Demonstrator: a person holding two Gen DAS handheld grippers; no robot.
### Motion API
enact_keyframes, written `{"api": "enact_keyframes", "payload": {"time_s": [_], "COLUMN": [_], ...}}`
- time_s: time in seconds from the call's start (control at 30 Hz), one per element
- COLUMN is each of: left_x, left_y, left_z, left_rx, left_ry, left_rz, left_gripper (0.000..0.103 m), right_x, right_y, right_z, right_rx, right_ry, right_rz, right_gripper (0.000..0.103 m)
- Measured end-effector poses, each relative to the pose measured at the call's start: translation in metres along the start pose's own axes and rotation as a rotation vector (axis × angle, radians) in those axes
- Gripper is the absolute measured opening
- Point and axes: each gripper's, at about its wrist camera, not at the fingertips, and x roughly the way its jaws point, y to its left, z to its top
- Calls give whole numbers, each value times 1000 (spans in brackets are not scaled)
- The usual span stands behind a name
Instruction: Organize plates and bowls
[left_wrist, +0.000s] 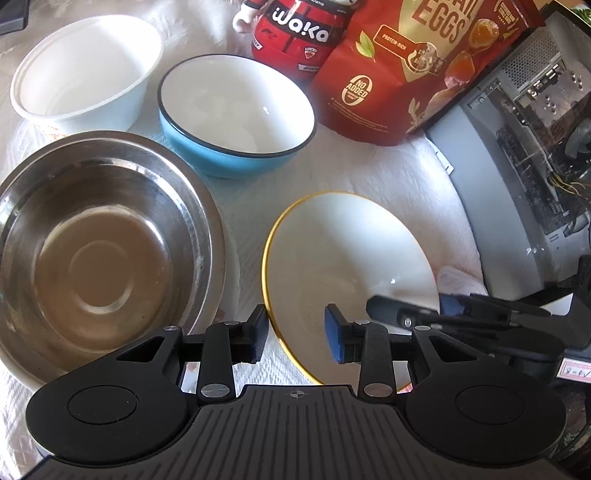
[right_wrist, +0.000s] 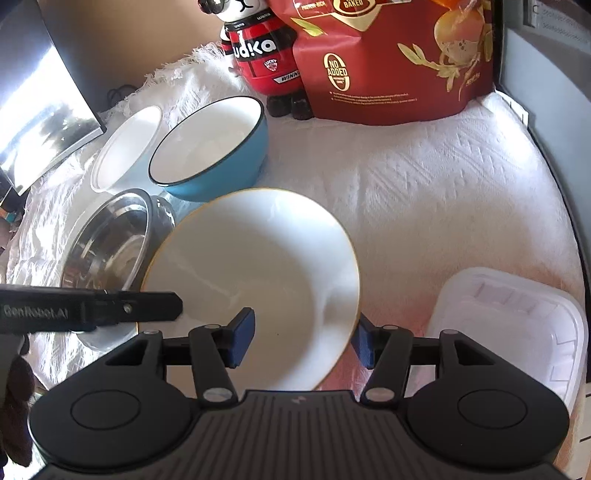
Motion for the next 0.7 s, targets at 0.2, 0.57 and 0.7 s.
{"api": "enact_keyframes", "payload": {"time_s": [0.2,0.57,0.7], "left_x": [1,-9,-22], "left_y": [3,-1,5], "left_z": [0,5,13], "left_rx": [-10,20,7], "left_ry": [5,-7,-45], "left_rz": [-26,-10,-38], "left_gripper": [36,34,34], "right_x": [-1,-5,-9], "right_y": [1,0,-4], "right_z": [6,6,10], "right_rx": [-4,-31,-31], "right_ry": [-17,-36,-48], "right_rz": [-8,-47,-59], "right_gripper": [58,58,58]}}
